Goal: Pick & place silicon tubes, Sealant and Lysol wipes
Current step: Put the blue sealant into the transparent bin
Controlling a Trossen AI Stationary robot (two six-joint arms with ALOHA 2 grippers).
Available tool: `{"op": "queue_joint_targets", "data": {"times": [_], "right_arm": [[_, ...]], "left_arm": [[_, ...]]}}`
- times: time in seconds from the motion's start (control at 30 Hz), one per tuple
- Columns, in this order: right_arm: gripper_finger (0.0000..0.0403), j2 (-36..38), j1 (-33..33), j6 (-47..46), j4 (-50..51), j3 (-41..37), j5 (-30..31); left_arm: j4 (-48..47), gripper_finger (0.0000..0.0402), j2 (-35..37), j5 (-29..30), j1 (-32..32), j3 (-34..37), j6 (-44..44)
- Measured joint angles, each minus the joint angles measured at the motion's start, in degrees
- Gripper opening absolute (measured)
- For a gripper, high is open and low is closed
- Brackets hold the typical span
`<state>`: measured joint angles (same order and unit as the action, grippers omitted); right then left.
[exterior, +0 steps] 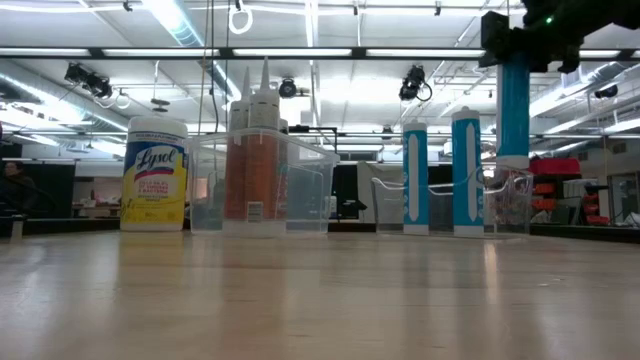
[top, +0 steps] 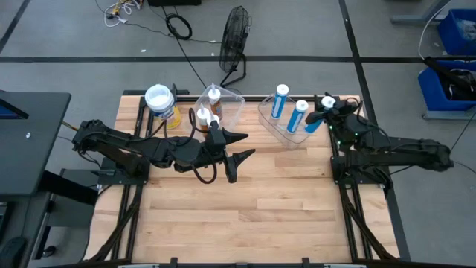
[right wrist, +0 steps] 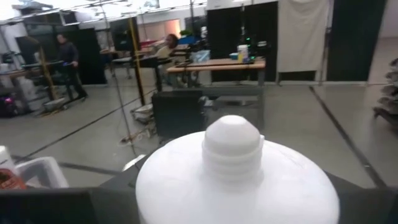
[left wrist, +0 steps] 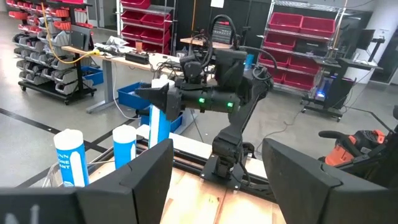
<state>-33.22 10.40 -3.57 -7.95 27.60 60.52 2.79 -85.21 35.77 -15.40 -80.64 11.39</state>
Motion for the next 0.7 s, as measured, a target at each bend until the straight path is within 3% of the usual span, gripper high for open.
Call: {"op": "queue_joint_targets", "data": {"times": [0.3, 0.7], "right_arm": [[0.0206, -2.75, 6.29, -3.91, -4.80, -5.23, -6.01], [0.0206, -2.88, 8.34, -5.99, -8.58, -9.84, -6.13]], "left_arm": [[0.00, 0.0250, 0.00, 0.00, 0.07, 0.00, 0.01], [-0.02, 0.0250, 0.00, 0.00, 0.07, 0.00, 0.01]]}}
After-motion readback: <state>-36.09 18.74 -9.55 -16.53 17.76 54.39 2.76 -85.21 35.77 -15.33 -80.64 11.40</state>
